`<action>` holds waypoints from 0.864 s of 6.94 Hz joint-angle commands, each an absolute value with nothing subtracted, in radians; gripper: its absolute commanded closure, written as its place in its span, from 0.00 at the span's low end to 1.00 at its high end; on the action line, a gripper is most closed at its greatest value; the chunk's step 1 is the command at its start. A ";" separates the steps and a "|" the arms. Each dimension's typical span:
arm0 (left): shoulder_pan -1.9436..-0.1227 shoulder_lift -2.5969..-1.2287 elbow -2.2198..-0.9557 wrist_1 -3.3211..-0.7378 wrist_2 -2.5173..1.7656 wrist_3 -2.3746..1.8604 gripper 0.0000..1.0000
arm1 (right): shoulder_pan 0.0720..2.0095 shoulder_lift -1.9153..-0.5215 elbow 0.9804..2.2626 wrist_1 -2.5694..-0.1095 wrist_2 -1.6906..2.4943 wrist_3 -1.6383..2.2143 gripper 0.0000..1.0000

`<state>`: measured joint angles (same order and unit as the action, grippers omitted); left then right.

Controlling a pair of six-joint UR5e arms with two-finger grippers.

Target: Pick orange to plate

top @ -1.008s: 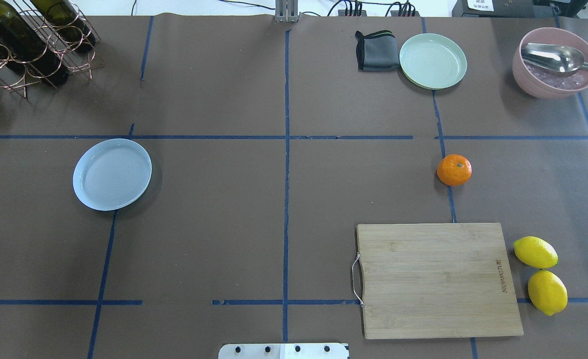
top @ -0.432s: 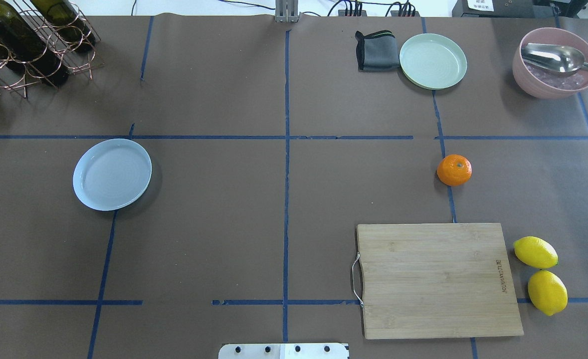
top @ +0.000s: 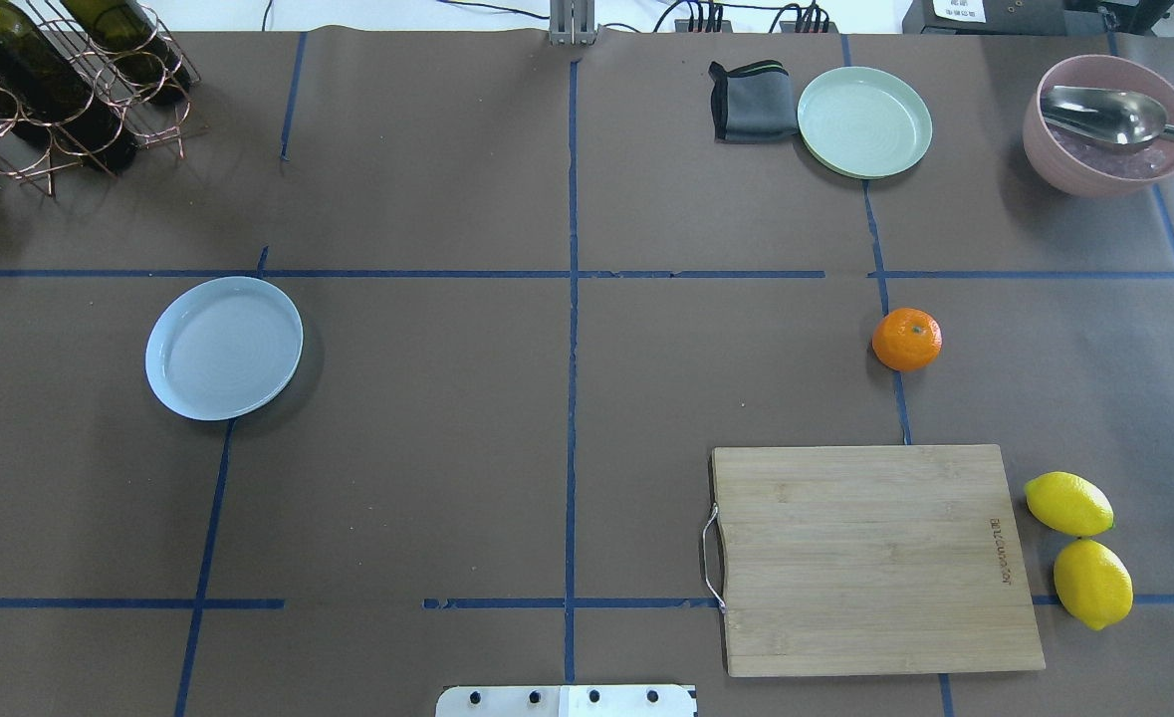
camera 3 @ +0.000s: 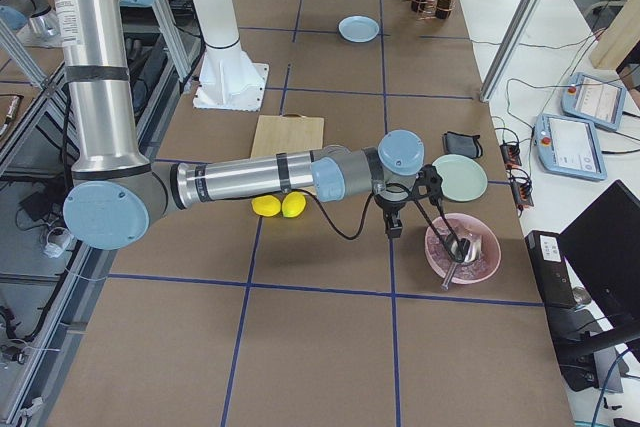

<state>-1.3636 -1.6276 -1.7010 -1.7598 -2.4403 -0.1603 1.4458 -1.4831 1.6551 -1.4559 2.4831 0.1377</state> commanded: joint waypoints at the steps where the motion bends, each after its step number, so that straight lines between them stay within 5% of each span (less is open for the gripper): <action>1: -1.236 -1.614 -1.704 -1.959 -2.349 -0.527 0.00 | 1.402 -1.476 1.652 -1.363 2.480 0.292 0.00; 6: -0.877 -1.591 -1.692 -2.190 -2.038 -1.134 0.00 | 1.358 -1.471 1.657 -1.319 2.459 0.376 0.00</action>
<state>-0.9700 -1.5901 -1.6959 -2.1652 -2.1216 -1.0208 1.3602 -1.4727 1.6556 -1.3201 2.4604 0.3731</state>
